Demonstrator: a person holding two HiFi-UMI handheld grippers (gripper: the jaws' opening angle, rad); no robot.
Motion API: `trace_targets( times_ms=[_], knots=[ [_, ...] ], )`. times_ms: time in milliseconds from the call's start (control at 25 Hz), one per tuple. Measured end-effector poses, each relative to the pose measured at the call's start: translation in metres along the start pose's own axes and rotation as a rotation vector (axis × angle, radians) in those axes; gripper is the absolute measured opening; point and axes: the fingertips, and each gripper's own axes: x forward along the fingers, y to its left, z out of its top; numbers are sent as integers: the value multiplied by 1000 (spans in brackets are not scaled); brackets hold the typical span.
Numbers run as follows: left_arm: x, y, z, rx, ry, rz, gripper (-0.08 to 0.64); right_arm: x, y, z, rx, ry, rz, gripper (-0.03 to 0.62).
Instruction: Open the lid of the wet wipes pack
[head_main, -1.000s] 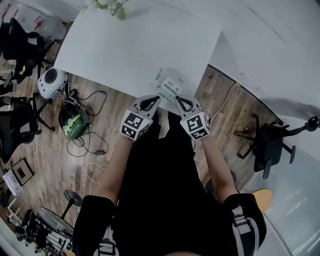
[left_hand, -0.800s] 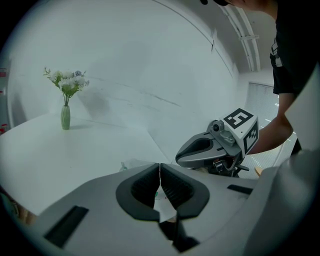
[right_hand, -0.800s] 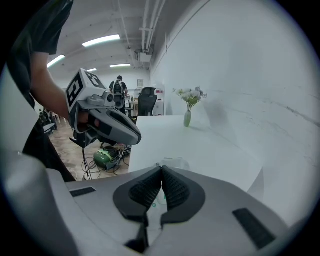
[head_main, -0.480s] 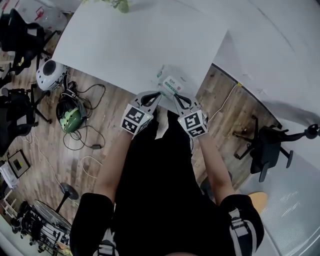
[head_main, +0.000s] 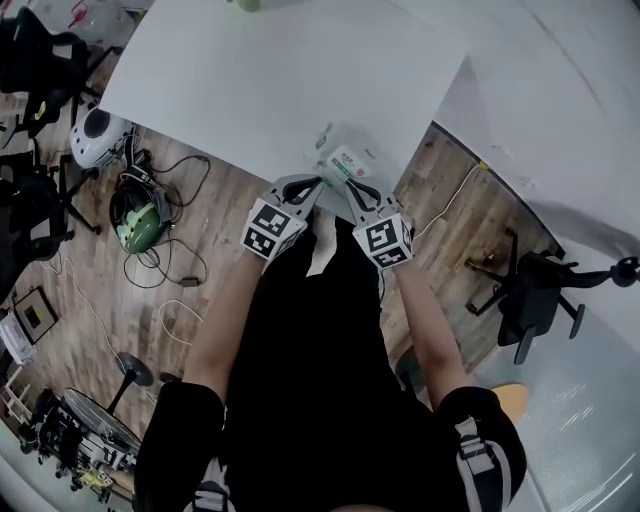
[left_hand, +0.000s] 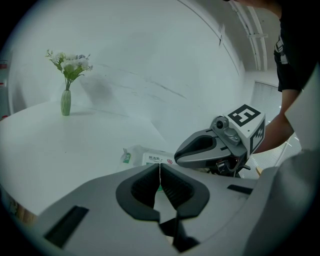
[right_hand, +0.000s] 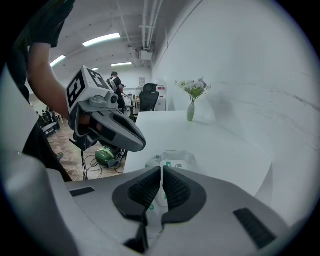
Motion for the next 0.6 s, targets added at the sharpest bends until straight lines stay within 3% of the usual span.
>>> trace_targets(
  times_ms=[600],
  knots=[
    [25,23,-8,-12,12,-7,25,33,-3,-12,-64,56,-37,83]
  ],
)
